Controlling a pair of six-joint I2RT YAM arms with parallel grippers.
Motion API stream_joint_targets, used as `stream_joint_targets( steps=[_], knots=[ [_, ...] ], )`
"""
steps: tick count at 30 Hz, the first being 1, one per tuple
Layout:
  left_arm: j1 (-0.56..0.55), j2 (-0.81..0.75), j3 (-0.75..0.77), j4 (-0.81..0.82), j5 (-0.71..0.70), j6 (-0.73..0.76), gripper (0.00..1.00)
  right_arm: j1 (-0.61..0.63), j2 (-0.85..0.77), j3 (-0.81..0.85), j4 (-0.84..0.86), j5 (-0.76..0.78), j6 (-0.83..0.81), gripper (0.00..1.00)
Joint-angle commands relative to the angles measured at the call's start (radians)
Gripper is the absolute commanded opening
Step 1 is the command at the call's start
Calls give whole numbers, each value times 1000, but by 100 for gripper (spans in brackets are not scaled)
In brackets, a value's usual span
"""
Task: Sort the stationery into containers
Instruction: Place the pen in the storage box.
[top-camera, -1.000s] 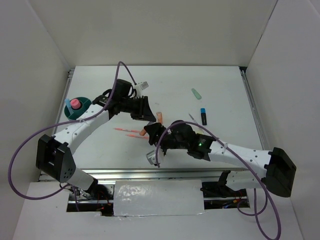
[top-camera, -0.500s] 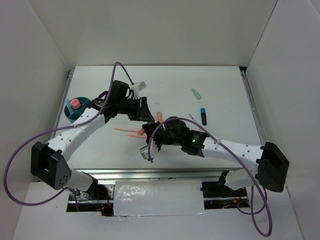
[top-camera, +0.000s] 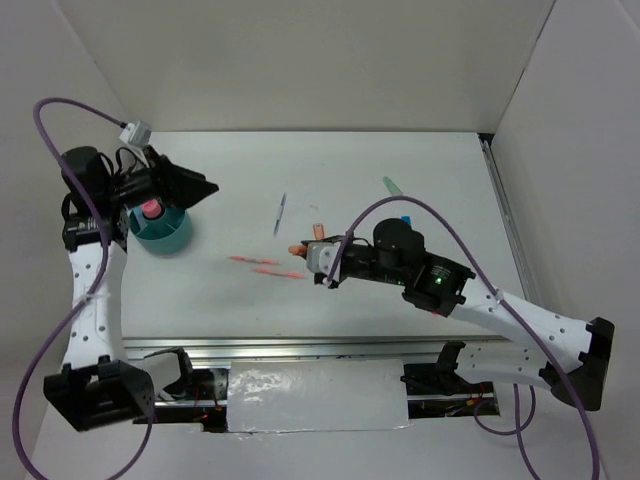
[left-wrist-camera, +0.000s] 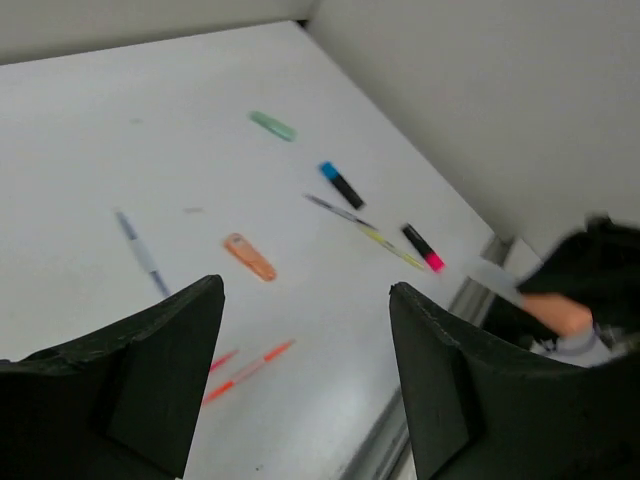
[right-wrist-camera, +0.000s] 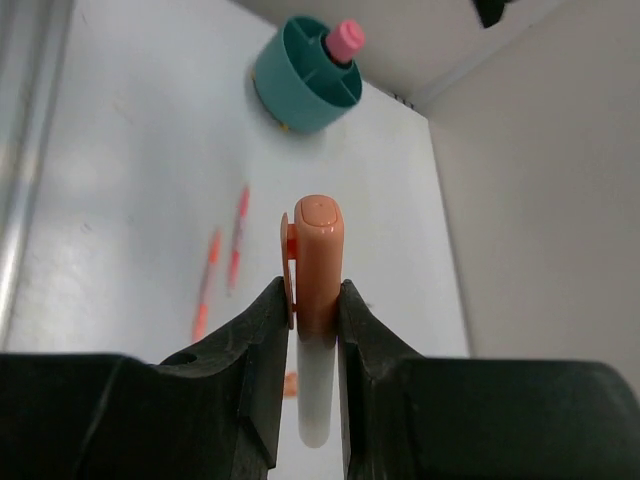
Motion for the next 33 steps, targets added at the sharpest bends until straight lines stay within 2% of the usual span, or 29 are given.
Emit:
stream_joint_targets(
  steps=[1,2,3,4,5,6,9,13,18,22,33],
  knots=[
    [5,-100,-115,193,417,23,78,1,-22,68,-21,-45,422,0],
    [-7,-158,-129,149,435,78,78,-6,-17,83,1,-48,470,0],
    [-15,-186,-132,87,442,226,78,-10,-8,96,10,-51,517,0],
    [-32,-212,-129,-36,446,296,77,-19,4,108,13,-76,592,0],
    [-71,-258,-127,-69,446,409,77,-41,32,142,22,-89,629,0],
    [-90,-274,-133,-77,442,419,77,-53,52,160,23,-109,663,0],
    [-161,-318,-166,20,405,309,73,-85,119,231,23,-186,764,0],
    [-243,-326,-161,31,382,284,67,-96,173,277,45,-217,824,0],
    [-346,-321,-176,83,279,238,64,-81,192,286,79,-231,826,0],
    [-401,-296,-187,140,193,177,58,-58,187,280,84,-234,811,0],
    [-503,-242,-179,193,132,140,55,-33,187,272,92,-238,774,0]
  ],
)
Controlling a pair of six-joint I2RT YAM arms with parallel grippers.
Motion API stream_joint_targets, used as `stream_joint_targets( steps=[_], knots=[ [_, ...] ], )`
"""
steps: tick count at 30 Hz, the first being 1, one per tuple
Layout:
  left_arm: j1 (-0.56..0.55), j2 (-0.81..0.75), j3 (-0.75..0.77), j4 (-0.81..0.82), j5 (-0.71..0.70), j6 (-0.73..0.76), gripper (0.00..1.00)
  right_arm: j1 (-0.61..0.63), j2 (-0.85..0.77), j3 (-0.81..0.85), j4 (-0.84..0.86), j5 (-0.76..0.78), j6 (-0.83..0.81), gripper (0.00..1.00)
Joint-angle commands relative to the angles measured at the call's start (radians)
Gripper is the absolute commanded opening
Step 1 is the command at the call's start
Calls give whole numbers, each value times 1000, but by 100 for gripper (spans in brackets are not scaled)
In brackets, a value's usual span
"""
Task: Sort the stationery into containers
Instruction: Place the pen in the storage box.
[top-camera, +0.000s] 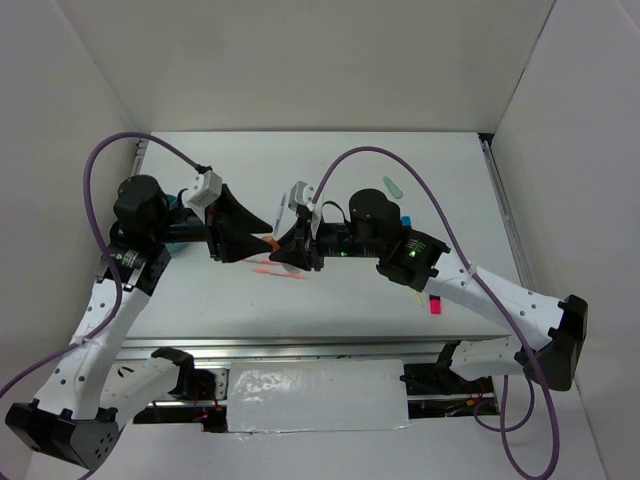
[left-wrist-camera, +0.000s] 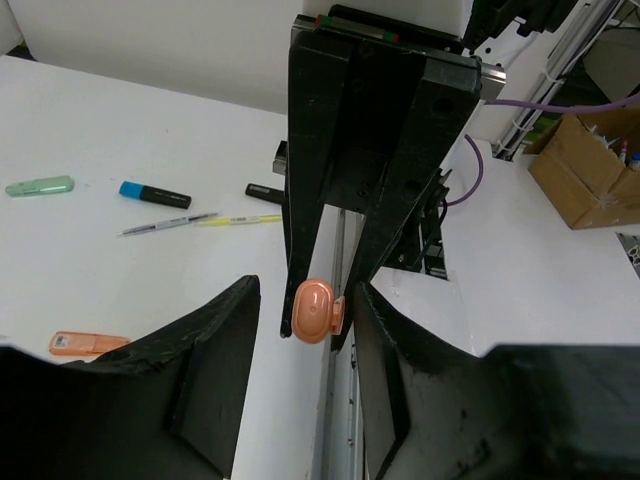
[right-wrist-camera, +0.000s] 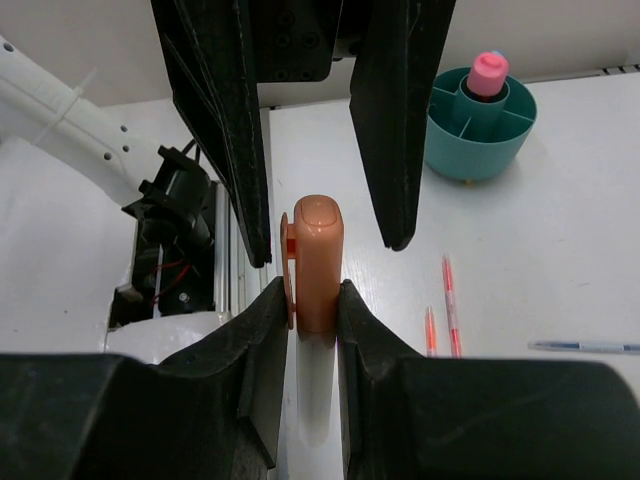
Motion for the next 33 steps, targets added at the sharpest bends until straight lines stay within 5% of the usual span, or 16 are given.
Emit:
stream_joint_targets(
  steps=[1,10,14,15,16,18,19,22,26,30,33],
  knots=[
    [-26,5,8,55,-8,-12,54,11,-8,45,68,-13,-12,0],
    [-35,15,-4,28,19,-11,29,3,3,61,81,-24,1,0],
    [-24,26,-9,18,30,-38,9,-4,0,59,90,-26,14,0],
    [-18,26,-10,24,29,-51,7,-7,-1,61,87,-26,19,4],
    [0,28,-12,31,21,-78,2,-13,-1,70,78,-24,25,27],
    [40,28,-10,23,16,-94,0,-23,-1,84,56,-9,33,52],
    [92,29,-6,8,22,-95,0,-29,-5,96,44,-1,36,71],
    [227,35,40,-116,32,-40,0,-75,-23,111,-11,39,31,85],
    [500,74,148,-398,75,170,0,-174,-59,107,-108,42,10,88],
    [733,176,276,-800,-52,495,0,-265,-77,88,-169,59,-28,88],
    [864,276,338,-784,-261,514,0,-290,-66,85,-221,143,-77,88]
  ],
)
